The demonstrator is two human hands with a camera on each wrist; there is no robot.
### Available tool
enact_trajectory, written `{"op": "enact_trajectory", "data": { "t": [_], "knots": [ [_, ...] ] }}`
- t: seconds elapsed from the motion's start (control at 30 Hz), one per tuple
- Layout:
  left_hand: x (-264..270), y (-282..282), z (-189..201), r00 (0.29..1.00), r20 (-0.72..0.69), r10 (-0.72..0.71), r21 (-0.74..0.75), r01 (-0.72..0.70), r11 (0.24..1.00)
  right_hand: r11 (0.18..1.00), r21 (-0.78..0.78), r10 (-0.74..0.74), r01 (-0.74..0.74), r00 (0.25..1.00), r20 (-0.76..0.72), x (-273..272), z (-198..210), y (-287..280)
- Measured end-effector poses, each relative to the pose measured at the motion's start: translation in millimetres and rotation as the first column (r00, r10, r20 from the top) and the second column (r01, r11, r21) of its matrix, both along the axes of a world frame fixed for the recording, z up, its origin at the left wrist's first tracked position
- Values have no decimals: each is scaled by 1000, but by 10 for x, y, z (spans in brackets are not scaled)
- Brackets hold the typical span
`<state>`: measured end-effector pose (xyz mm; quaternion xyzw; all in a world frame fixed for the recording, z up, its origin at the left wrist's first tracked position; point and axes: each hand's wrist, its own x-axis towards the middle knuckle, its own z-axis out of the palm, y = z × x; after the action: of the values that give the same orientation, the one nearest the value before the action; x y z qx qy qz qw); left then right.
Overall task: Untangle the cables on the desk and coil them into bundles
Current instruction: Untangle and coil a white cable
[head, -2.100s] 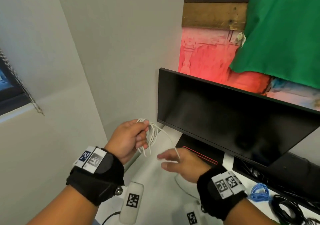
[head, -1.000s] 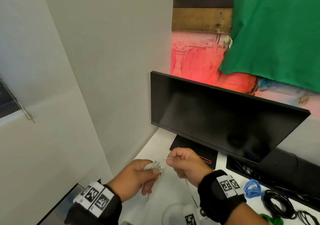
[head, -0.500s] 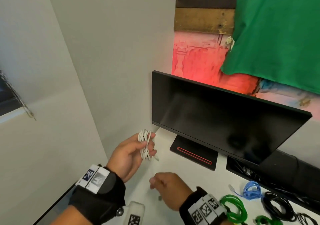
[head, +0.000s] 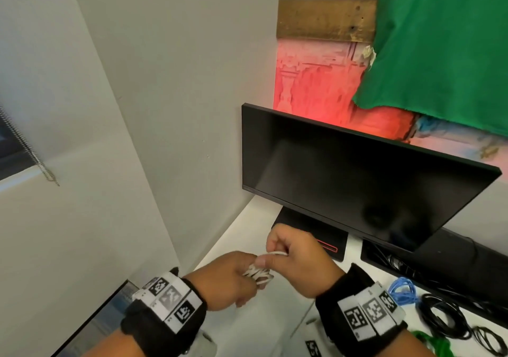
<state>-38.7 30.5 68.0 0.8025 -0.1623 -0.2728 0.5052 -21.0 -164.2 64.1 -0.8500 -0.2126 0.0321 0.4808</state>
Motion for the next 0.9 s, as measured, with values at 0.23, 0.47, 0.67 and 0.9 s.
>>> {"op": "enact_trajectory", "data": {
  "t": [0.23, 0.47, 0.67, 0.9],
  "knots": [
    [69, -99, 74, 973, -199, 115, -441, -194, 876, 982, 187, 19, 26, 972, -233, -23, -111, 96],
    [78, -35, -26, 967, 180, 179, -221, -138, 965, 950, 286, -32, 123, 953, -303, 45, -115, 7],
    [9, 118, 110, 981, 123, 147, -190, -122, 974, 956, 278, -26, 93, 971, -236, 207, -142, -304],
    [7, -81, 145, 887, 398, 233, -88, -216, 972, 896, 441, 115, 59, 927, -357, 59, -243, 120]
  ]
}}
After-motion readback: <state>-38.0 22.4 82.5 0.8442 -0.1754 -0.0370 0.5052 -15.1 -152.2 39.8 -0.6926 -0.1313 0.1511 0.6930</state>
